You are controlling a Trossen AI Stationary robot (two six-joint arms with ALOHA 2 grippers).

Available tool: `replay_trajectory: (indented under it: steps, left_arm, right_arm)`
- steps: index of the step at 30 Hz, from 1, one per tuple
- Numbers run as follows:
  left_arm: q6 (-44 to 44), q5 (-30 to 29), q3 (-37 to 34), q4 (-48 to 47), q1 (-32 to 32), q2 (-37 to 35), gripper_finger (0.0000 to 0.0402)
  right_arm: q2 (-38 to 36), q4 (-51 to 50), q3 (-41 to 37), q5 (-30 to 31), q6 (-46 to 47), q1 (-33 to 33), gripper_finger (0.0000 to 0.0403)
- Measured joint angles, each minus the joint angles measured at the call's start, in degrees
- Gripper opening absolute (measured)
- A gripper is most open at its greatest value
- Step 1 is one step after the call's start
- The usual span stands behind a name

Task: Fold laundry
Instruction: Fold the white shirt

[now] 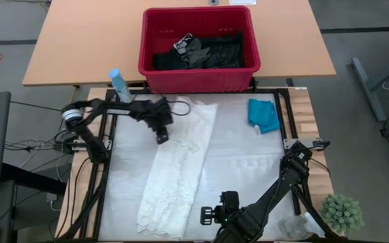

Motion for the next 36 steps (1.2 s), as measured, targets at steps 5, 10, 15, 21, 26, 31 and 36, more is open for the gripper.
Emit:
replay_trajectory:
  steps: [5,10,15,21,26,31,36]
  left_arm:
    - [-6.37,-2.57,-9.17,-0.19,0.03,-10.64,0.0]
    - [-14.77,-5.56,-12.36,-0.71,-0.86,-21.87,0.0]
    - [-15.63,1.31,-12.09,-0.29,-2.55,-33.39,0.0]
    - [-13.01,6.42,-12.0,-0.11,-13.79,-38.8,0.0]
    - [-14.7,-0.37,-11.97,5.28,-30.05,-35.97,0.0]
    - [-14.61,-5.48,-11.9,11.04,-41.14,-29.34,0.0]
    - [-11.5,-4.04,-11.9,16.86,-44.76,-20.42,0.0]
  right_arm:
    - [0.0,0.0,0.0,0.17,-1.35,-0.02,0.0016]
    - [0.0,0.04,0.0,0.24,-2.75,-0.02,0.0016]
    - [0.0,0.22,0.0,0.26,-4.11,-0.02,0.0016]
    - [0.0,0.21,0.0,0.31,-5.31,-0.02,0.0016]
    - [0.0,0.04,0.0,0.39,-5.37,-0.09,0.0016]
    - [0.0,0.06,0.0,0.39,-5.38,-0.09,0.0016]
    - [0.0,0.36,0.0,0.18,-5.38,-0.13,0.0016]
